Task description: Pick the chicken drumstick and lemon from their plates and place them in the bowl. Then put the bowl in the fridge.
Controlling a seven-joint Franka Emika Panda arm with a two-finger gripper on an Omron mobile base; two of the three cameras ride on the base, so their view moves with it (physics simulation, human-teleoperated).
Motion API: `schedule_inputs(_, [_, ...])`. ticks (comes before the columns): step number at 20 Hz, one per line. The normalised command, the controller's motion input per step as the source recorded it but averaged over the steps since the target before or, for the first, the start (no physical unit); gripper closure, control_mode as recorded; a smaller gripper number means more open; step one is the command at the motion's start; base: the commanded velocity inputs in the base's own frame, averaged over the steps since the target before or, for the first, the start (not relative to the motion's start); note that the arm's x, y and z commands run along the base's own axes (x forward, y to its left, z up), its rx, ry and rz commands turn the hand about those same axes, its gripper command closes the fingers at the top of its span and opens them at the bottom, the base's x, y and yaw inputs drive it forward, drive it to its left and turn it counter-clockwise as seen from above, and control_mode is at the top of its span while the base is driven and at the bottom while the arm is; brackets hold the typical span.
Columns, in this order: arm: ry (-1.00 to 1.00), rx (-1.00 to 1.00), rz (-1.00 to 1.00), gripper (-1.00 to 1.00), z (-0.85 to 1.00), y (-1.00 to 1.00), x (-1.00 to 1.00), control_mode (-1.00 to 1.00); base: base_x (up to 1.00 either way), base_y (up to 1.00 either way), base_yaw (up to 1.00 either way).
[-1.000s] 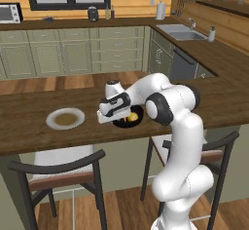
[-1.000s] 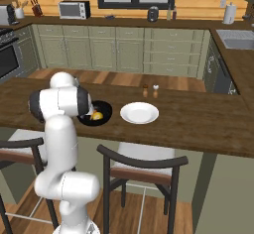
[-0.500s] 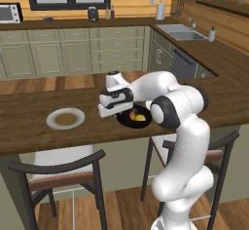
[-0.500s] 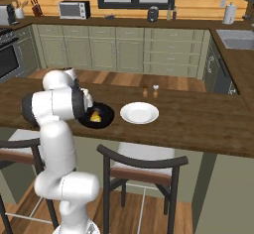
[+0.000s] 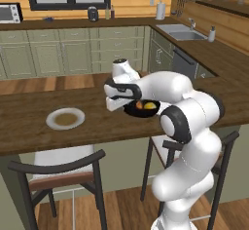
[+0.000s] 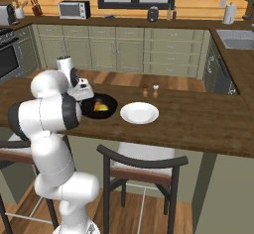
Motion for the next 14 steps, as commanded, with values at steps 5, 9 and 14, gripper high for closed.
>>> schedule_inputs(5, [0.01, -0.03, 0.47, 1.0, 0.51, -0.18, -0.56, -1.0, 0.0, 0.0, 0.0])
schedule_inputs(9, [0.0, -0.06, 0.56, 1.0, 0.46, -0.07, -0.71, -1.0, 0.0, 0.0, 0.0])
schedule_inputs(14, [0.0, -0.01, 0.5, 1.0, 0.56, -0.24, -0.58, -1.0, 0.0, 0.0, 0.0])
